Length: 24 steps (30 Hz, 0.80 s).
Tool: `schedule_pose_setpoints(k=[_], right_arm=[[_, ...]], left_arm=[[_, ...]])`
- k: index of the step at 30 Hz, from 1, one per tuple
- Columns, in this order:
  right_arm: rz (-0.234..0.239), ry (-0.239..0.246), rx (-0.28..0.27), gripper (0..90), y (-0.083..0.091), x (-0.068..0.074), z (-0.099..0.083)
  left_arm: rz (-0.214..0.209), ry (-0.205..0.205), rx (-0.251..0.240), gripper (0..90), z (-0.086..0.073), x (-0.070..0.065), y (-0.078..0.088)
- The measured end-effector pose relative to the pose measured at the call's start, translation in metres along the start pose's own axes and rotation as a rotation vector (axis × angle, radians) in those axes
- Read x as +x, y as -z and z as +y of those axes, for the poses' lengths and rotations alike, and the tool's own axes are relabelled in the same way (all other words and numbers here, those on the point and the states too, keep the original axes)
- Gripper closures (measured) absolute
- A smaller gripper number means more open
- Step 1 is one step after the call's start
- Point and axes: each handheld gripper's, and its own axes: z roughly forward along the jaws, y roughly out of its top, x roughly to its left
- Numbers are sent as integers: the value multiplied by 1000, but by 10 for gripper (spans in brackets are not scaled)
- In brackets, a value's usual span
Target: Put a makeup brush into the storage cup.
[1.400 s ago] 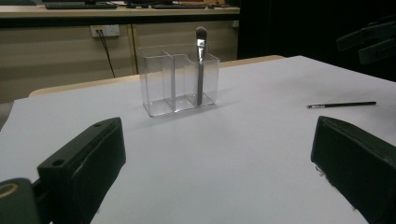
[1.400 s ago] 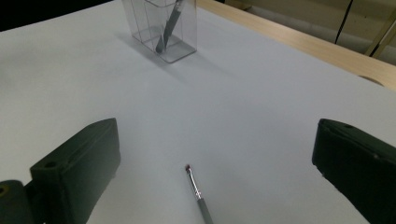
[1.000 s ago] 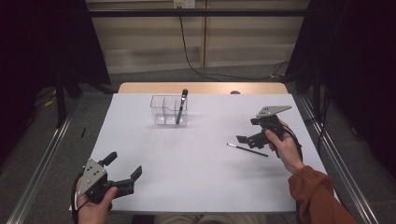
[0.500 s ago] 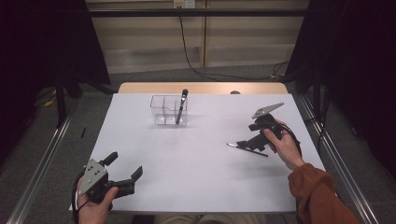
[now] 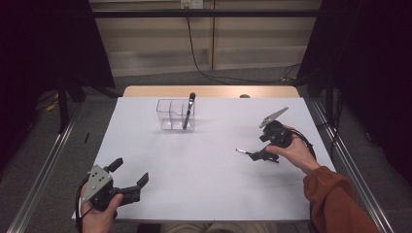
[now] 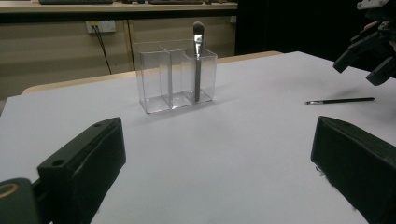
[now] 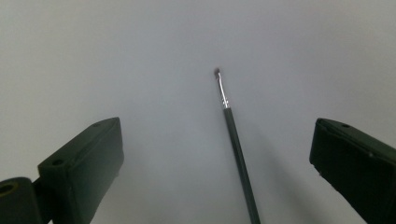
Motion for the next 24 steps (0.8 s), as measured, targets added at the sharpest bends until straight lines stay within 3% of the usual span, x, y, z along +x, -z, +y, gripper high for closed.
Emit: schedule_pose_setpoints(k=[5, 10, 15, 24], right_arm=[[-5, 16, 79, 29, -4, -3, -1], [-19, 14, 107, 32, -1, -6, -1], [-23, 20, 200, 57, -6, -9, -4], [-11, 61, 307, 213, -10, -15, -8]], left_arm=[[-2, -18, -3, 32, 0, 0, 1], [-8, -13, 5, 32, 0, 0, 0], [-7, -5, 9, 32, -1, 2, 0], [-3, -3, 7, 32, -1, 3, 0]])
